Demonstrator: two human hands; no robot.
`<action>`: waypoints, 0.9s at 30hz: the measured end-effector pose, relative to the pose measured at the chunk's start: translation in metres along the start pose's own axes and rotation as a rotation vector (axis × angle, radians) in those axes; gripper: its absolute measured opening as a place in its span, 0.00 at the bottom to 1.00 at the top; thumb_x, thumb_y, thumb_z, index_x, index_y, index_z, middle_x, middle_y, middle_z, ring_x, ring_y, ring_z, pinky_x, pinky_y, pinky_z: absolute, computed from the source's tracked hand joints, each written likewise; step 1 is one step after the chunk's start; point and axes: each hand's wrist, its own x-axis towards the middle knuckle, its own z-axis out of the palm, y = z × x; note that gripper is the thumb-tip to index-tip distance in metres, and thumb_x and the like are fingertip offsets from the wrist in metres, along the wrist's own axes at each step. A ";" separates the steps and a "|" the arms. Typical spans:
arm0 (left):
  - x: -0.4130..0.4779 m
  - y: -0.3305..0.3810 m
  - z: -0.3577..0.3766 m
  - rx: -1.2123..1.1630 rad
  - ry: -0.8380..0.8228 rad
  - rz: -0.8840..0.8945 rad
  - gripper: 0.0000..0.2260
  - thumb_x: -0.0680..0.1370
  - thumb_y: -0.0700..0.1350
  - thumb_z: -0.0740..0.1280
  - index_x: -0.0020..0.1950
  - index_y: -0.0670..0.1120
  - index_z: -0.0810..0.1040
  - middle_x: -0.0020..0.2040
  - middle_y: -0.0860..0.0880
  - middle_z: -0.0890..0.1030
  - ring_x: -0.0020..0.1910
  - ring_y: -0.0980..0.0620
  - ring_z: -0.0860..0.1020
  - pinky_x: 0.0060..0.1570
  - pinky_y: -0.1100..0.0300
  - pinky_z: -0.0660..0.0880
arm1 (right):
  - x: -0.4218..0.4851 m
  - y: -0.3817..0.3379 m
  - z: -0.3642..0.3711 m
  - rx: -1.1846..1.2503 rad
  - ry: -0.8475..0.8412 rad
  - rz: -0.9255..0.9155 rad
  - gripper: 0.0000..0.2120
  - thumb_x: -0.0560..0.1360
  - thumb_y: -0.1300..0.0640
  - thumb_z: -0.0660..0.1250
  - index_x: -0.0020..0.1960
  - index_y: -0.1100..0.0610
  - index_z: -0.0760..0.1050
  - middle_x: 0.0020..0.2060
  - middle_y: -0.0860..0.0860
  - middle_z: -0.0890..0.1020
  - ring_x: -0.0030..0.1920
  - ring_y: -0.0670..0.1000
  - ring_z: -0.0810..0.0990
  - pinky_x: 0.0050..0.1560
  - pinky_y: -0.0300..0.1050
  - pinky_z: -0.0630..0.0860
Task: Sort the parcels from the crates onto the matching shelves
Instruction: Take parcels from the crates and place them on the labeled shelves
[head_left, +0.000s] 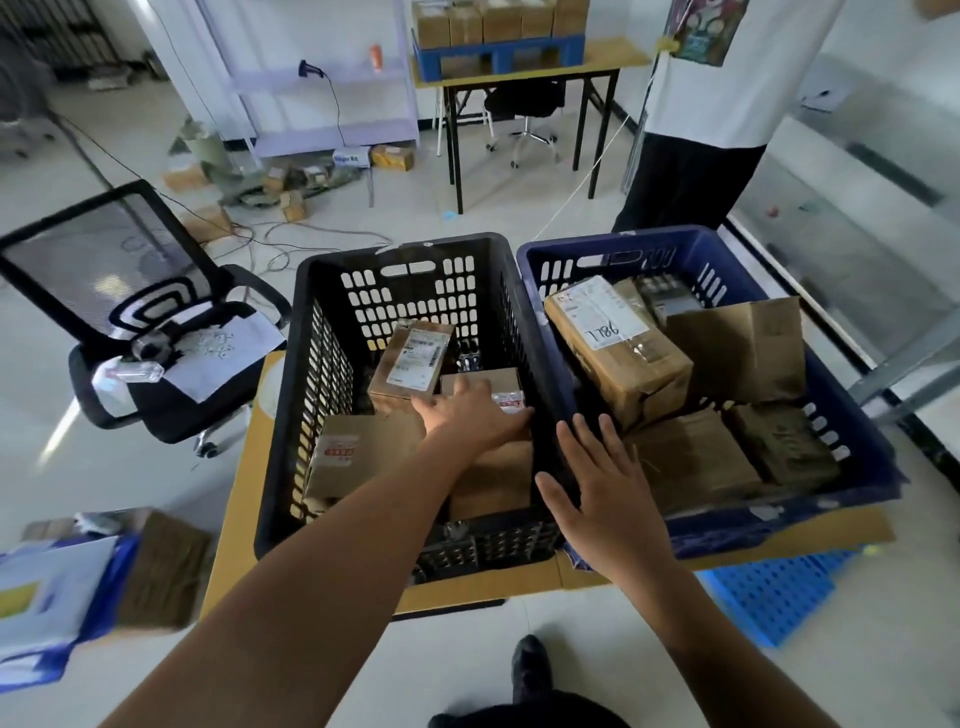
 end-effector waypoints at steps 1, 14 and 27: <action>0.004 0.001 -0.003 -0.036 -0.020 -0.006 0.44 0.71 0.79 0.55 0.80 0.53 0.61 0.81 0.44 0.60 0.74 0.32 0.66 0.72 0.28 0.56 | 0.000 0.000 0.000 0.001 0.010 -0.003 0.40 0.78 0.28 0.36 0.85 0.46 0.49 0.85 0.46 0.50 0.83 0.49 0.36 0.83 0.58 0.46; 0.037 0.010 -0.021 -0.182 -0.028 -0.141 0.43 0.66 0.74 0.66 0.73 0.50 0.69 0.69 0.44 0.70 0.65 0.37 0.72 0.60 0.42 0.73 | 0.006 0.001 0.001 0.098 0.027 -0.016 0.37 0.81 0.30 0.40 0.84 0.47 0.53 0.84 0.47 0.52 0.84 0.49 0.39 0.83 0.62 0.46; -0.148 -0.074 -0.094 -1.056 0.662 0.282 0.49 0.67 0.66 0.72 0.83 0.58 0.53 0.81 0.60 0.47 0.82 0.54 0.49 0.77 0.42 0.63 | -0.029 -0.046 -0.042 0.581 0.128 0.027 0.34 0.77 0.24 0.50 0.80 0.33 0.55 0.81 0.34 0.57 0.83 0.41 0.49 0.83 0.60 0.51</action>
